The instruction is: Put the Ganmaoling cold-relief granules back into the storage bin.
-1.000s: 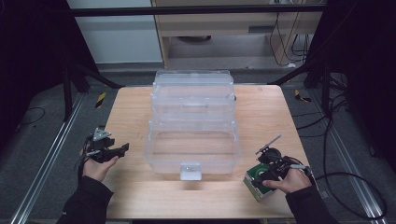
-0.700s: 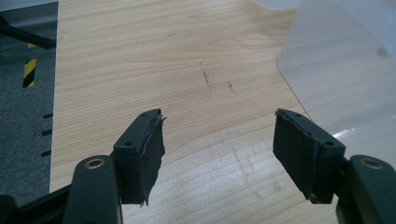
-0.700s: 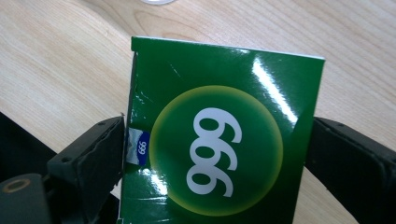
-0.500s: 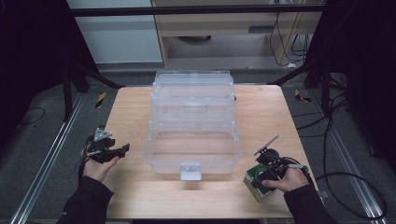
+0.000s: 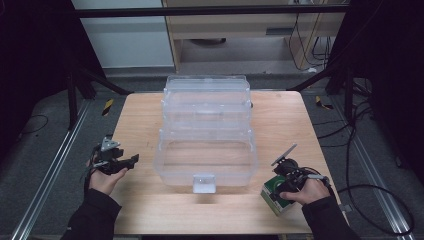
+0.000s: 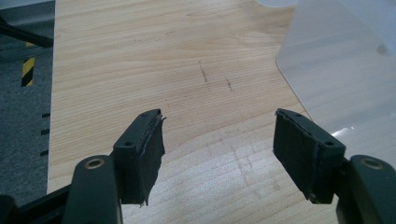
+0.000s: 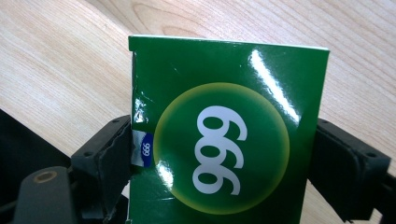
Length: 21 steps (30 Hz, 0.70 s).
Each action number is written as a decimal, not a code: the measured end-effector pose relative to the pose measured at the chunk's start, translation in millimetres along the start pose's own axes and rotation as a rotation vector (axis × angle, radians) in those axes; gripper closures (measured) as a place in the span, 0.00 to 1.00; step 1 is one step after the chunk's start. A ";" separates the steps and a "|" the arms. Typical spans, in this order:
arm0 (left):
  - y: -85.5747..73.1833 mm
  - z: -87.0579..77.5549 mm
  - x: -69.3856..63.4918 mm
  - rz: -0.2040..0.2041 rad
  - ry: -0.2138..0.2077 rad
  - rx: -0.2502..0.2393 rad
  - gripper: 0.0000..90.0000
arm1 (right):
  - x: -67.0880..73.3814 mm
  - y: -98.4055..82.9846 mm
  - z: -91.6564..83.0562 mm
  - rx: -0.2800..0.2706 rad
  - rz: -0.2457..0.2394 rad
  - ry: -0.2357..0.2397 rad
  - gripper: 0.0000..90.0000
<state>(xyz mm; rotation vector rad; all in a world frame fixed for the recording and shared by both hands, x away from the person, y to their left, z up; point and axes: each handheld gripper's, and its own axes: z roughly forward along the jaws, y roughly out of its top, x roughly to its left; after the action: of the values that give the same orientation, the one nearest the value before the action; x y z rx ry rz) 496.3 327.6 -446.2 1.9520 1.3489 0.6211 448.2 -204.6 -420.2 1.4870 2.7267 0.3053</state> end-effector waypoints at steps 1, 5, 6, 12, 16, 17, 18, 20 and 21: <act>0.0 0.0 0.1 -0.001 0.000 0.000 0.36 | -0.2 0.4 -0.6 0.003 -0.003 -0.002 0.18; -0.1 0.0 0.1 0.000 0.000 0.000 0.36 | -1.0 0.6 -2.3 0.006 -0.019 -0.012 0.19; -0.1 0.0 0.1 0.000 0.000 0.000 0.36 | -0.9 0.5 -2.7 0.005 -0.026 -0.014 0.19; -0.1 0.4 -0.1 0.002 -0.001 0.005 0.36 | -1.3 -0.1 -11.3 -0.006 -0.034 -0.013 0.19; -0.1 0.4 -0.5 0.003 -0.001 0.005 0.36 | -2.6 -0.6 -19.0 -0.032 -0.051 -0.020 0.19; -0.1 0.5 -0.5 0.003 -0.001 0.006 0.36 | -2.2 -0.4 -21.2 -0.034 -0.053 -0.022 0.19; -0.2 0.9 -0.7 0.002 -0.001 0.005 0.36 | -1.4 -0.4 -23.6 -0.033 -0.046 -0.023 0.19; -0.4 1.2 -0.9 0.003 -0.001 0.007 0.36 | -2.3 0.3 -28.0 -0.045 -0.060 -0.027 0.19; -0.4 1.3 -0.9 0.004 -0.002 0.009 0.36 | -2.5 0.8 -30.2 -0.047 -0.061 -0.029 0.19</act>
<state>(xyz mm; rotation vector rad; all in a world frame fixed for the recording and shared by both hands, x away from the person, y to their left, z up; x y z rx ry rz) 496.6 326.5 -447.4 1.9630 1.3489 0.6153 446.8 -211.1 -390.6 1.3837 2.7163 0.3405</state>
